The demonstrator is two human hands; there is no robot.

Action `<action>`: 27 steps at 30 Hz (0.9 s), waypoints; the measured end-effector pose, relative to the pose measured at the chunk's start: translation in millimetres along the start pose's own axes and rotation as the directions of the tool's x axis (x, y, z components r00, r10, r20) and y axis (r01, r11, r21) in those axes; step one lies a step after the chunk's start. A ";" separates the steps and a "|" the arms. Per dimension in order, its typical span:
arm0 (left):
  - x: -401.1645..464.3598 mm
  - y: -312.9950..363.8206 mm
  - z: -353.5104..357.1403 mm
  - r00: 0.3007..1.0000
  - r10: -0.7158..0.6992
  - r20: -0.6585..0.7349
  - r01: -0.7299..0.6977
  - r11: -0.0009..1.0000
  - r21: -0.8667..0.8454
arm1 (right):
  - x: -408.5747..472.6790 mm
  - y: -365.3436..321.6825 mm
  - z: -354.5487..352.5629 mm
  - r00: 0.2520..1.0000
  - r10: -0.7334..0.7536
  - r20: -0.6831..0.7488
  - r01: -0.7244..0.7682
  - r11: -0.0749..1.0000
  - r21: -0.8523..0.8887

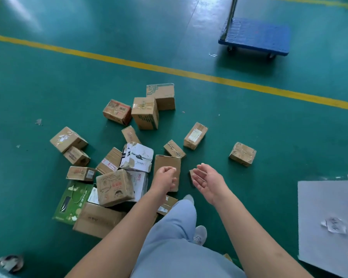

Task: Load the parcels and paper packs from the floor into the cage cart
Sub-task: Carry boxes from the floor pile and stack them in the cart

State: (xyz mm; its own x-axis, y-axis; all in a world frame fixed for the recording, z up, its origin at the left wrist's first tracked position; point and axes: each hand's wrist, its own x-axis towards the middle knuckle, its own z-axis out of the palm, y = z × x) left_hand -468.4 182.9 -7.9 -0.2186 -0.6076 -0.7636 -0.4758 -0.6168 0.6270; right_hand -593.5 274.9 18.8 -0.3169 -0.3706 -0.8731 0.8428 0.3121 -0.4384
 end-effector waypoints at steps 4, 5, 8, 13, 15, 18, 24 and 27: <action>30.3 24.9 5.3 0.999 -0.031 -0.020 0.030 0.996 -0.080 | 25.0 -35.8 25.0 1.000 0.005 0.025 -0.003 0.998 -0.069; 39.3 31.8 5.8 0.999 -0.029 -0.023 0.026 0.995 -0.093 | 31.9 -45.5 31.6 1.000 -0.003 0.030 0.005 0.995 -0.096; 78.6 68.0 -0.1 0.997 -0.042 -0.059 0.032 0.986 -0.164 | 63.8 -85.2 68.8 1.000 -0.015 0.015 0.018 0.983 -0.184; 120.1 131.2 -26.2 0.992 -0.029 -0.123 -0.011 0.950 -0.312 | 93.7 -141.4 137.8 0.996 -0.031 0.083 0.053 0.959 -0.279; 126.1 152.3 -38.3 0.991 -0.019 -0.134 -0.029 0.937 -0.347 | 97.9 -157.4 162.6 0.995 -0.038 0.094 0.063 0.956 -0.286; 134.7 169.4 -57.9 0.988 -0.025 -0.150 -0.039 0.912 -0.408 | 99.1 -170.8 193.3 0.992 -0.032 0.119 0.068 0.946 -0.316; 148.4 182.5 -84.2 0.983 -0.052 -0.178 -0.048 0.858 -0.511 | 108.7 -183.0 238.7 0.987 -0.022 0.159 0.090 0.897 -0.432; 154.8 187.7 -91.9 0.982 -0.058 -0.180 -0.056 0.818 -0.572 | 113.9 -187.5 260.0 0.983 -0.030 0.180 0.116 0.864 -0.489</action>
State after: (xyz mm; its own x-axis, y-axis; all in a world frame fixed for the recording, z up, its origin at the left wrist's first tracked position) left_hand -513.3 -73.0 5.7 -0.0331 -0.6508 -0.7585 0.1105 -0.7567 0.6444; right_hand -674.5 -53.3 57.0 -0.2586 -0.5314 -0.8066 0.4790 0.6546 -0.5848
